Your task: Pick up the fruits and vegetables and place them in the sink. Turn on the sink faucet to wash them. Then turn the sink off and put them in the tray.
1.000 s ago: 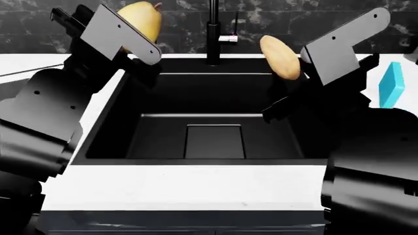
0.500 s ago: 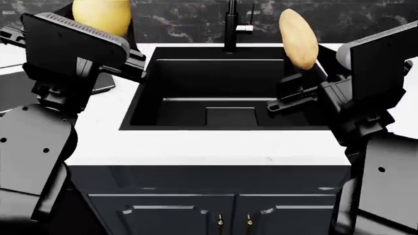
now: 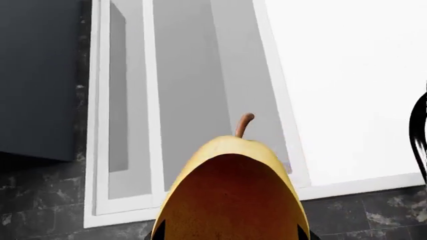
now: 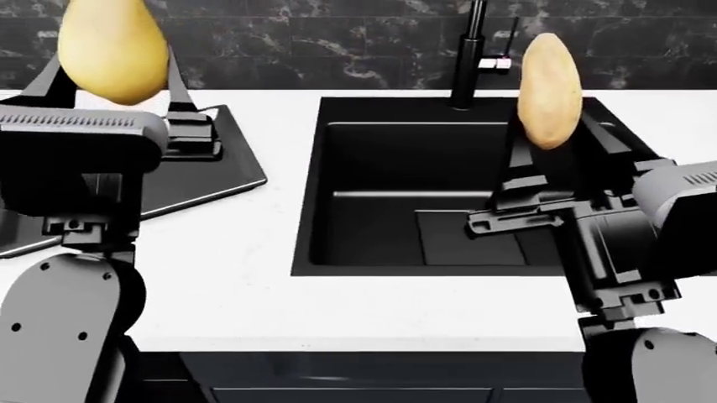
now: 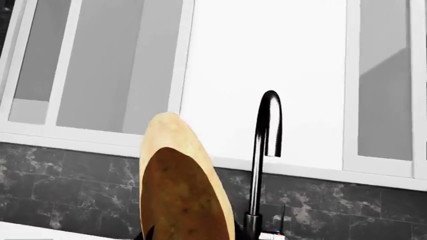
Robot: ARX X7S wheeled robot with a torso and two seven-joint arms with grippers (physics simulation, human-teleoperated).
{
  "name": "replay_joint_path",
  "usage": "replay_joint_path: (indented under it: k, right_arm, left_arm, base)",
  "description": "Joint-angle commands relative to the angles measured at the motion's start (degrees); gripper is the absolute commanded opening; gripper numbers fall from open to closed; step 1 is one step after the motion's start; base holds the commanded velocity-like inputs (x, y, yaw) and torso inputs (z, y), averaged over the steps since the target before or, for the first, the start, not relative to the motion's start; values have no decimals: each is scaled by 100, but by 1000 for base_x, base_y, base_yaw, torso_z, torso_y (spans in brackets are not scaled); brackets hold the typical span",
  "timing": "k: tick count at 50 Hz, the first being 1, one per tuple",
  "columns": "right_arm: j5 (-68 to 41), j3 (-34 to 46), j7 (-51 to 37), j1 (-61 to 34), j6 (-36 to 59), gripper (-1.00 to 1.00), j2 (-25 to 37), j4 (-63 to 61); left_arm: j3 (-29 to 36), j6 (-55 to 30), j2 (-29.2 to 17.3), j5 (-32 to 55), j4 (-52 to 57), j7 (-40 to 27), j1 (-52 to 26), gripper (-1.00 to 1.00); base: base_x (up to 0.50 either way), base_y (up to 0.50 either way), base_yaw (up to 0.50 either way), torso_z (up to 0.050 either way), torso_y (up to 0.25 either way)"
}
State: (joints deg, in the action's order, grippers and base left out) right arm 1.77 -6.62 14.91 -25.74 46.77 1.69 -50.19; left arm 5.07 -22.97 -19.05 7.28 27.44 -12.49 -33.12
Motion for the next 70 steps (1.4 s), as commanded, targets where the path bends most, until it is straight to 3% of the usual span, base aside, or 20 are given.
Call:
replay_joint_path:
  k: [1, 52, 58, 62, 68, 70]
  right_arm:
    - [-429, 31, -444, 254, -165, -100, 86, -433]
    - [-967, 367, -914, 325, -139, -100, 427, -621]
    - [-1228, 256, -899, 274, 13, -100, 389, -697]
    - [-1435, 236, -1024, -189, 965, -100, 407, -767]
    - [-1665, 636, -1426, -2341, 4043, -100, 511, -611]
    - [-2079, 787, -1827, -2733, 4320, -100, 629, -130]
  left_arm:
    - [-240, 72, -6, 296, 523, -226, 277, -100]
    - [-226, -21, -115, 395, 715, -325, 327, -100]
    - [-187, -31, -125, 409, 737, -314, 333, -100]
    - [-127, -53, -126, 405, 781, -309, 337, -100]
    - [-116, -100, -147, 431, 845, -309, 346, -100]
    - [-104, -102, -153, 437, 848, -304, 349, -100]
  base:
    - [0, 500, 0, 0, 0]
    - [97, 500, 0, 0, 1]
    - [0, 0, 0, 0, 2]
    - [0, 0, 0, 0, 0]
    - [0, 0, 0, 0, 0]
    - [0, 0, 0, 8, 0]
